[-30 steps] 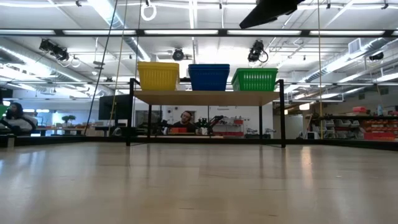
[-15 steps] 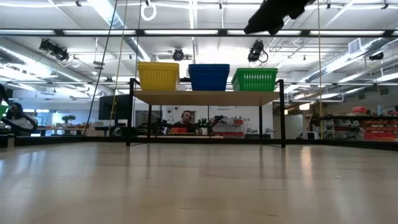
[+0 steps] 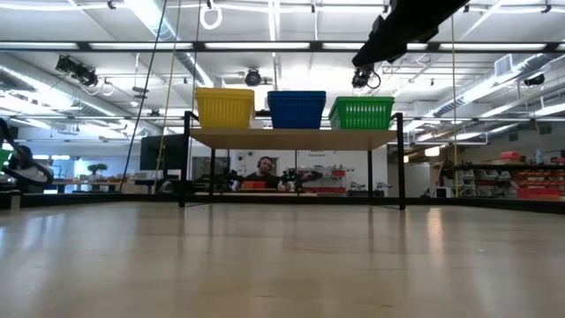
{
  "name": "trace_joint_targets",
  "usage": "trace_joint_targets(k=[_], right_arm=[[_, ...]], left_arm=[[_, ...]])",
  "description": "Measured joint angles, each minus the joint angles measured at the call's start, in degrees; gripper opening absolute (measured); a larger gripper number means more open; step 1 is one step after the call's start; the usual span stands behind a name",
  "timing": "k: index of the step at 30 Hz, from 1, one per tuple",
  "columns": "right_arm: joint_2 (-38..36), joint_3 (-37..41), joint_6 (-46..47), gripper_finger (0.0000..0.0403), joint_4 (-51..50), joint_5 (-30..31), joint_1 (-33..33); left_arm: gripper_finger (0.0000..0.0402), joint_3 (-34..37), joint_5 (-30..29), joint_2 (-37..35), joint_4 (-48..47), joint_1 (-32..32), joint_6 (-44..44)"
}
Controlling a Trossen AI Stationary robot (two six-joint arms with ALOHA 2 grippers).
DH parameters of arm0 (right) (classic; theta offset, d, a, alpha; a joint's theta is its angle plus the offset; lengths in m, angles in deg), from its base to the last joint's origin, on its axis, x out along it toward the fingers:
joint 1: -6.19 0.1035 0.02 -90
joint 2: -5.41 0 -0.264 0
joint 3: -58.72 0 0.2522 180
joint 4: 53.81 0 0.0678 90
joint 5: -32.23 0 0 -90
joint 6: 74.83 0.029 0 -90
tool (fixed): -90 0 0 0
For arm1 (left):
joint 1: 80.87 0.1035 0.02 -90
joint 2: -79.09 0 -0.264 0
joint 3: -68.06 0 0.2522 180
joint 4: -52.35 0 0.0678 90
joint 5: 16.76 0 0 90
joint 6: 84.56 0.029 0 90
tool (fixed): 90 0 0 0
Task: Stack baskets on shelf by color
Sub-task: Stack the green basket on the other green baskets on the shelf
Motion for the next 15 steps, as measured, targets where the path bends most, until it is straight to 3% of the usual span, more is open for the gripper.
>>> trace_joint_targets(k=[7, 15], right_arm=[[0.0, 0.0, -0.6, 0.0149, 0.0, -0.1, 0.2], [0.0, 0.0, -0.9, 0.0149, 0.0, -0.1, 0.2]], left_arm=[[0.0228, 0.0, 2.2, 3.6, -2.8, -3.3, 0.4], [0.0212, 0.0, 0.2, 5.9, -11.6, -5.4, 0.5]])
